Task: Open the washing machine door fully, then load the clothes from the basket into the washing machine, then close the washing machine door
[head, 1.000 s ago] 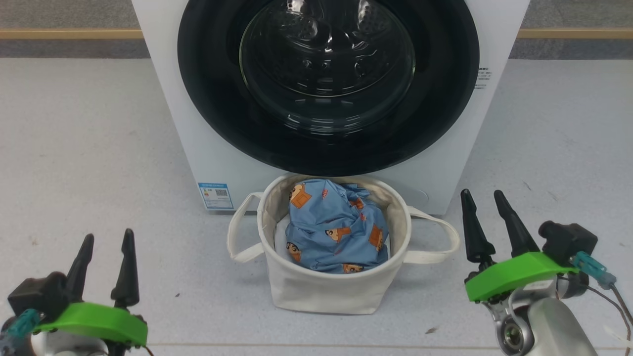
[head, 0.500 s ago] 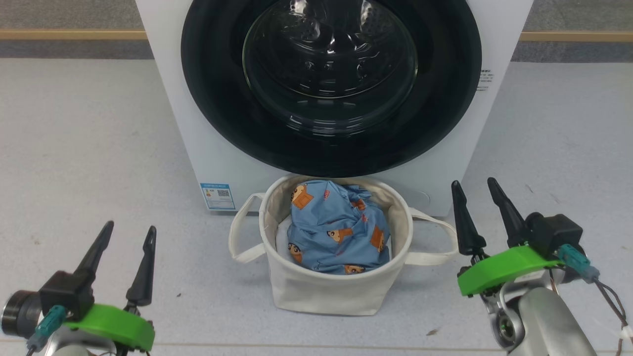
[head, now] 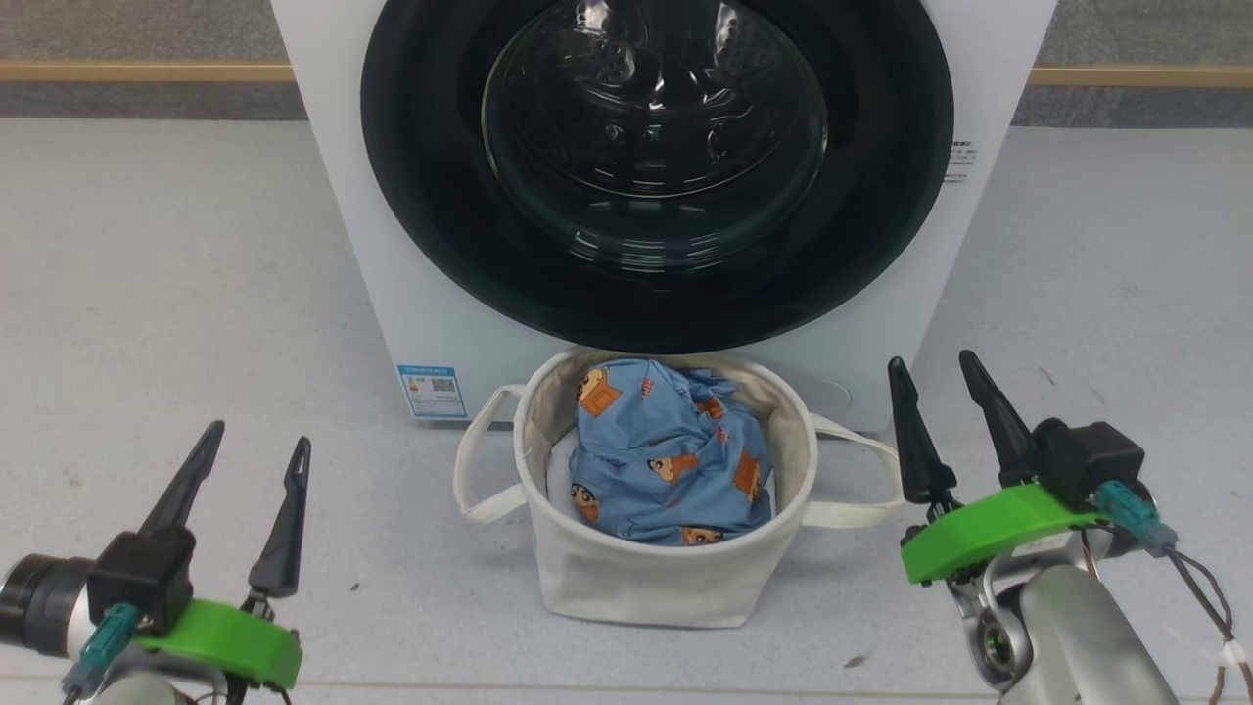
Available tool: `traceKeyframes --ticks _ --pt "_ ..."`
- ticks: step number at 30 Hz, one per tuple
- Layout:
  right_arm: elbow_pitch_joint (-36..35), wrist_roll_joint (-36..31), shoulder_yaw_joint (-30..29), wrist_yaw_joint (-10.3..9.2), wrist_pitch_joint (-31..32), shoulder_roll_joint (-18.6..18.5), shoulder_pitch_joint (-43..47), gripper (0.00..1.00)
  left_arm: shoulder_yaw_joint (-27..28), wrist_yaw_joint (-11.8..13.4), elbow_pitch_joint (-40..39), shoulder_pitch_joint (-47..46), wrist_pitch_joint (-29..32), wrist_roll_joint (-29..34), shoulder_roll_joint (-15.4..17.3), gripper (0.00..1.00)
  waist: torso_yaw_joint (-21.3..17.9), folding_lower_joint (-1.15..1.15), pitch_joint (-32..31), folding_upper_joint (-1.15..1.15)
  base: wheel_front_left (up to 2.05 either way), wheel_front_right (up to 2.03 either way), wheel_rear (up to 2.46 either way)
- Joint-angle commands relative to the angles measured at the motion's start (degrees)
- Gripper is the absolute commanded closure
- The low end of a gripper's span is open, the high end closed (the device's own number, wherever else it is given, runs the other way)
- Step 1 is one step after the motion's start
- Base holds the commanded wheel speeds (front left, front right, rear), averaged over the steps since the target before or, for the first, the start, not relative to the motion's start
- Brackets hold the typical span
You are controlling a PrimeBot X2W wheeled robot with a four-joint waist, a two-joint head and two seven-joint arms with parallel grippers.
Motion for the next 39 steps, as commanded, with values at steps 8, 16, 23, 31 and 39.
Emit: traceKeyframes --ticks 8,16,23,31,39 --pt "-1.6 0.8 1.3 0.03 -0.7 -0.4 -2.6 0.00 2.2 0.1 -1.4 -3.9 -0.3 -0.6 2.5 0.00 -0.3 0.00 -0.1 0.00 0.00 0.00 0.00" --pt "-1.6 0.9 1.4 0.03 -0.7 -0.4 -2.6 0.00 1.8 0.3 -1.0 -3.9 0.3 -1.0 2.5 0.00 -0.3 0.00 -0.1 0.00 0.00 0.00 0.00" --pt "-1.5 0.9 1.4 0.03 -0.7 -0.4 -2.5 0.00 1.7 0.6 -1.2 -3.9 0.7 -1.3 2.6 0.00 -0.4 0.00 -0.1 0.00 0.00 0.01 -0.02" --pt "-1.5 1.0 1.5 0.03 -0.7 -0.4 -2.5 0.00 1.7 1.3 -1.4 -3.7 1.3 -1.7 2.6 0.00 -0.4 0.00 0.0 0.00 0.23 0.58 -0.81" --pt "-1.3 1.1 1.5 0.03 -0.7 -0.4 -2.5 0.00 1.2 1.8 -1.6 -3.6 1.9 -1.5 3.0 0.00 -0.4 0.00 0.2 0.00 1.01 1.04 -2.05"
